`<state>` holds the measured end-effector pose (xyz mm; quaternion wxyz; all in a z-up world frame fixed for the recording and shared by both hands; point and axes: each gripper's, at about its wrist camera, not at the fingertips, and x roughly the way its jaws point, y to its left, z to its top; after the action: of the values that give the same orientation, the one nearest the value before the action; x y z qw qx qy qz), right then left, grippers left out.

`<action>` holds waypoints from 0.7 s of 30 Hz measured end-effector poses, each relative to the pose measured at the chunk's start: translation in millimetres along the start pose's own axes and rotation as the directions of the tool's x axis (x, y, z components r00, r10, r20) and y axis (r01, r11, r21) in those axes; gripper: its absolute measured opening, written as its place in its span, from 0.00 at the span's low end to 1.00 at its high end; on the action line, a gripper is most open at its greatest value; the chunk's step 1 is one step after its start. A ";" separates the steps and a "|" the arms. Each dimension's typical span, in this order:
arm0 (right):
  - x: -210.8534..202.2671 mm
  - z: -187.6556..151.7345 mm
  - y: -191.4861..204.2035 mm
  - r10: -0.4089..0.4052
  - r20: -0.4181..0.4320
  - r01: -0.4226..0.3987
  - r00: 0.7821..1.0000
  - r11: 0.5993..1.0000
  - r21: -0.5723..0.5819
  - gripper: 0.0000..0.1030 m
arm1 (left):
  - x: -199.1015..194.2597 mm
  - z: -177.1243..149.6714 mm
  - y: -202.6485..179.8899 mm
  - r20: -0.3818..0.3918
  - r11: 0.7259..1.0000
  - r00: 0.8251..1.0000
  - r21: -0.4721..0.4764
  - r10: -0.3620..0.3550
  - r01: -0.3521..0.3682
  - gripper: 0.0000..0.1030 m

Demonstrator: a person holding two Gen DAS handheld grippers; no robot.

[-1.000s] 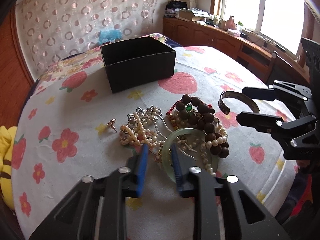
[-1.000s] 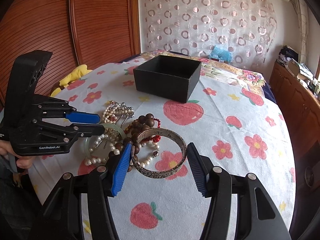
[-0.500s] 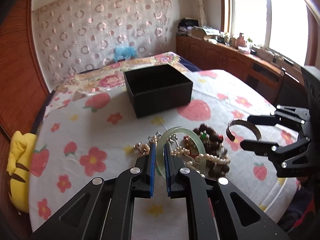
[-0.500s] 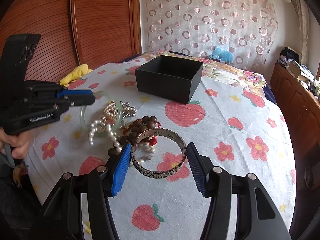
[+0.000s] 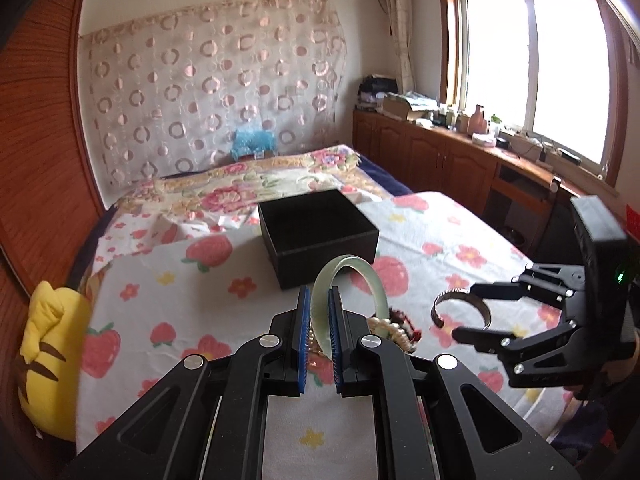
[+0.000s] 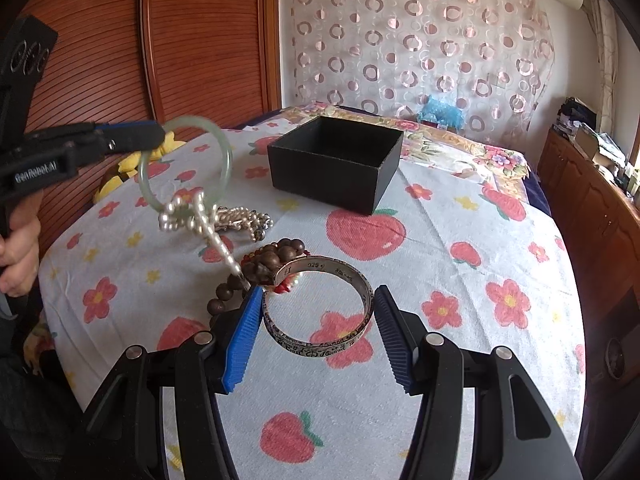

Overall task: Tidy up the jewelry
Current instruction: 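Carry the jade bangle into the black box with left while right drops the silver bangle in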

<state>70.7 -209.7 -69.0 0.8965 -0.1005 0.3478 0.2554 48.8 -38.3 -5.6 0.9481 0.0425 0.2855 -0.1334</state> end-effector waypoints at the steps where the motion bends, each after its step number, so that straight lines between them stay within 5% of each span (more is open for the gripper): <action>1: -0.5 1.1 -0.1 -0.001 0.001 0.001 1.000 1.000 0.000 0.58 | -2.2 2.2 0.9 0.008 1.000 1.000 -0.001 0.000 0.000 0.08; 12: -6.6 4.7 -2.7 -0.007 0.013 0.007 1.000 1.000 0.000 0.58 | -32.3 32.5 9.3 0.112 1.000 0.993 0.004 0.023 -0.024 0.08; 21: -4.5 18.4 -2.9 -0.015 0.032 0.015 0.999 1.000 -0.012 0.58 | -10.1 28.6 28.1 0.070 0.999 0.997 -0.041 0.037 -0.034 0.08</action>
<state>79.9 -207.4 -52.3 0.9031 -0.1046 0.3313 0.2525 63.6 -13.5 23.9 0.9604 0.0240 0.2537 -0.1123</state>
